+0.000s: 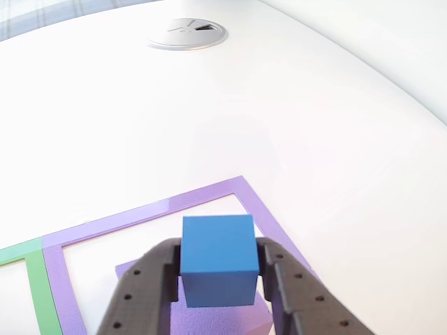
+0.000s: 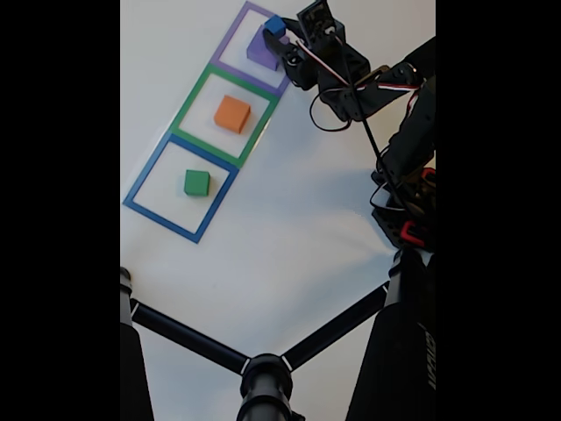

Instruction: Tower of hanoi

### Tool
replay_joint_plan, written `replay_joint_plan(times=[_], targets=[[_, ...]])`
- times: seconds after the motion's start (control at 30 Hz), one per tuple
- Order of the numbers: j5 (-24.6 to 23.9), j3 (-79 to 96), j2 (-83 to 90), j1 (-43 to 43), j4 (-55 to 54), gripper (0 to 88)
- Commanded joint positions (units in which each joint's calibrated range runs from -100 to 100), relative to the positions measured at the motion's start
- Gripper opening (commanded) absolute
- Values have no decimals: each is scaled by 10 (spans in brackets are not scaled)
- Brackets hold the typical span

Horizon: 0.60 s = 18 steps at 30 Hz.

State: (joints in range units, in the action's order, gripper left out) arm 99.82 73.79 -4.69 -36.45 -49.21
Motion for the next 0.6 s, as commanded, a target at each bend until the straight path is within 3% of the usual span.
replay_joint_plan(times=[0.0, 0.57], targets=[[2, -2, -13, 10, -37, 25], [2, -22, -102, 30, -105, 27]])
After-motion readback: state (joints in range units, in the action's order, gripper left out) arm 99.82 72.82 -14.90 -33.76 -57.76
